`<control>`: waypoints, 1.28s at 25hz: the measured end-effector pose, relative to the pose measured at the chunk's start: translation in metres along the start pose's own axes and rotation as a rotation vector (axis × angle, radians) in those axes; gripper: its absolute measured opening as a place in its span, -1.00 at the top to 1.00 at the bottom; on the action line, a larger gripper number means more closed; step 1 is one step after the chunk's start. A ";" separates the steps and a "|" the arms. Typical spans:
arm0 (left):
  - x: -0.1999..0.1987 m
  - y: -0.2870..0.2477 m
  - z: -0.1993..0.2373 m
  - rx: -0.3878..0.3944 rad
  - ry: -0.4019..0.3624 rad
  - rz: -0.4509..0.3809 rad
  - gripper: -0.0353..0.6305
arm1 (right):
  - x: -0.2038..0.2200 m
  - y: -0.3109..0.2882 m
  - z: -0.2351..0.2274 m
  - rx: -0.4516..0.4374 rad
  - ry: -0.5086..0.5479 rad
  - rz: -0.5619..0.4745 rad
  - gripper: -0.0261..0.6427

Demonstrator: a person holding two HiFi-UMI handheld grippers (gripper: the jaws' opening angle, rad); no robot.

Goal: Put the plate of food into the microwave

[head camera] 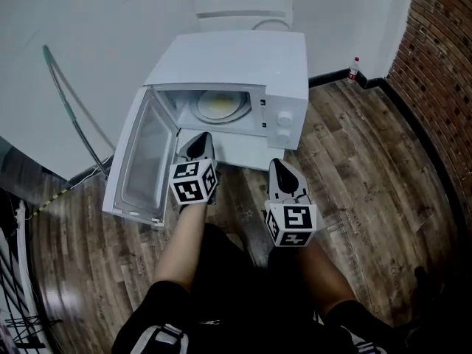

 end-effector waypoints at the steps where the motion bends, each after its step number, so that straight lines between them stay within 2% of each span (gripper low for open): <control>1: 0.001 0.009 -0.009 0.012 -0.014 -0.012 0.89 | -0.003 -0.006 0.003 -0.009 0.007 -0.002 0.90; 4: 0.004 0.018 -0.028 0.048 -0.061 -0.030 0.89 | -0.011 -0.027 0.010 -0.027 0.037 -0.005 0.90; 6: 0.000 0.018 -0.032 0.077 -0.065 -0.041 0.89 | -0.017 -0.039 0.013 -0.022 0.040 -0.009 0.90; 11: -0.052 0.029 -0.030 0.139 -0.046 -0.130 0.90 | -0.064 -0.054 0.027 0.026 -0.012 -0.075 0.90; 16: -0.147 0.046 -0.019 0.148 -0.069 -0.105 0.89 | -0.166 -0.064 0.052 0.038 -0.049 -0.066 0.90; 23: -0.329 0.112 -0.010 0.137 -0.021 -0.059 0.89 | -0.350 -0.048 0.082 0.040 -0.059 -0.009 0.90; 27: -0.399 0.150 -0.013 0.177 0.025 -0.016 0.89 | -0.436 -0.033 0.105 0.029 -0.031 0.015 0.90; 32: -0.473 0.155 0.014 0.183 0.027 -0.068 0.89 | -0.508 -0.056 0.121 0.030 0.011 -0.029 0.90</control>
Point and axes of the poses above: the fingertips, and each gripper's own axes: y backward along the fingers, z to its left, x out of its underside, the point moved 5 cm from there along y, backward along the fingers, and after that the axes turned 5 degrees about z, right-handed, at the moved point
